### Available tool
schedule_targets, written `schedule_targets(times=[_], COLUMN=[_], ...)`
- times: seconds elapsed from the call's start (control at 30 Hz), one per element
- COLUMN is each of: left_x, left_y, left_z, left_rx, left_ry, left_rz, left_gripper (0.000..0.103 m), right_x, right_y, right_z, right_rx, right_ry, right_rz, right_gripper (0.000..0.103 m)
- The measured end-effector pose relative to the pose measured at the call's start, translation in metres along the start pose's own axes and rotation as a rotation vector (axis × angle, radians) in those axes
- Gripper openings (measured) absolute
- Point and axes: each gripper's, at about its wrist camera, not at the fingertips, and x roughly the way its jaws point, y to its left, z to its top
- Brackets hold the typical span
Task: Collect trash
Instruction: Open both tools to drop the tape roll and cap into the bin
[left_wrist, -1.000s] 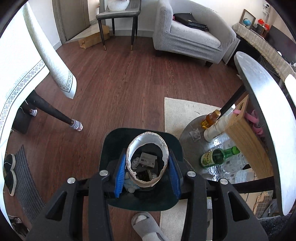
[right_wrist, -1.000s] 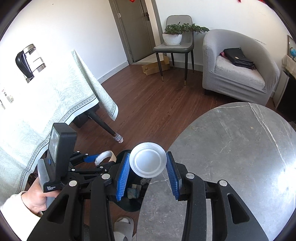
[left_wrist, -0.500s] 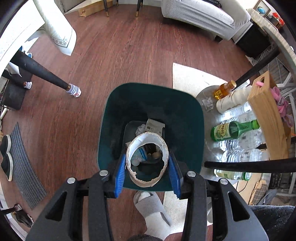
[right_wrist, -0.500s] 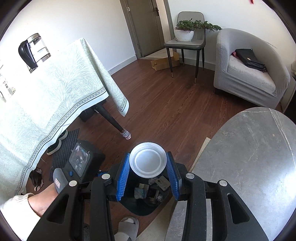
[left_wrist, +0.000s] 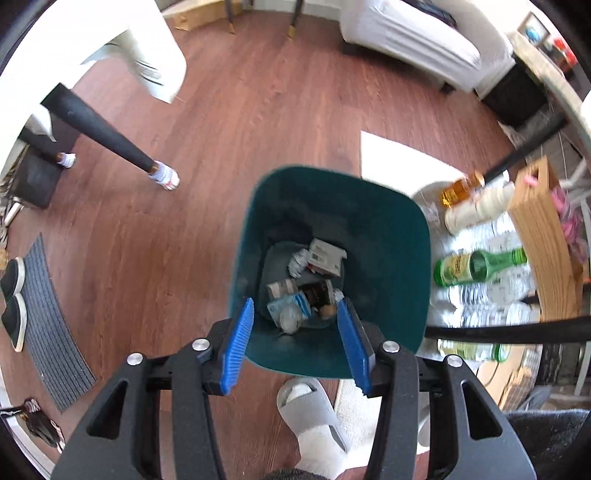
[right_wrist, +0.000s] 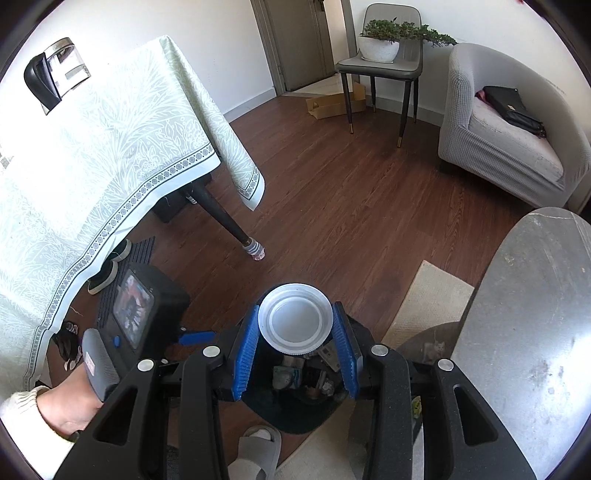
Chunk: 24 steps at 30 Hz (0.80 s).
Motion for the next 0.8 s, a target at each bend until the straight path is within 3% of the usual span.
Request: schedule_targets(times=[0.27,0.5,0.8], left_x=[-0.051,-0.097,-0.126], left_y=[0.031,0.025,0.011], left_z=[0.013,0.022,0.03], left_rx=[-0.115,-0.095,-0.065], left_ry=[-0.168,-0.33,-0.398], left_rz=[-0.004,0.003,-0.046], left_gripper=[0.044,0.038,0.033], right_x=[0.043,0.075,0.109], right_y=[0.017,0.023,0.026], right_z=[-0.01,-0.026,-0.049], right_rx=[-0.045,-0.074,-0.111], right_ry=[0.087,0.163,0.261], right_rz=[-0.02,-0.028,-0.037], right_gripper=[0.04,0.04,0.04])
